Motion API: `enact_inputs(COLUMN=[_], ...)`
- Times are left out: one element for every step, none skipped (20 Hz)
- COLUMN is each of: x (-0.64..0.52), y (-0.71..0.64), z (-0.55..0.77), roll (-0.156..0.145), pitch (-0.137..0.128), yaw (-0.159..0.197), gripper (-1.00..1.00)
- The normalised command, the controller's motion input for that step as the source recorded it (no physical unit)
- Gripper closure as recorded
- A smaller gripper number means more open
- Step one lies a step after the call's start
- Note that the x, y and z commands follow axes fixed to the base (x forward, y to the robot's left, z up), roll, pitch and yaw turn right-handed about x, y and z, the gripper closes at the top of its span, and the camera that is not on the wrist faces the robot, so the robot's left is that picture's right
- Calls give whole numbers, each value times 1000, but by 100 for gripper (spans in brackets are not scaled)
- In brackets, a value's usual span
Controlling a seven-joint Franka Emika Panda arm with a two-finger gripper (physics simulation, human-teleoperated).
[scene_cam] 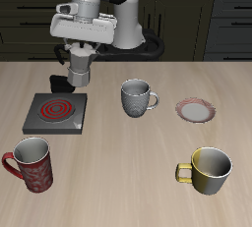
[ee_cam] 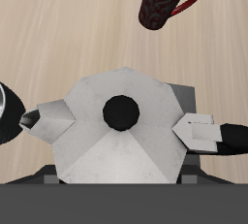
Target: Place the moka pot on the stove
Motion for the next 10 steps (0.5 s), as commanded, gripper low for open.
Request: enact_inputs(x=[-40,-109,-154,-140,-169,-106,-73,-251,-197,9], y=[-194,-188,-208,-188,-298,-263,-6,-588,-446,62], z=[-161,-60,-156,-135,-135,-128,-53,-194,-64,10], roll=[8,-32,-27,5,-57,-11,-3,-102,-26,0], pitch=[7,3,16,36,0,30,-1,8,-10,0], yaw=[5,-54,-18,-42,-37,-50,3,-78,-28,0], gripper=[100,100,100,100,100,100,100,100,100,100])
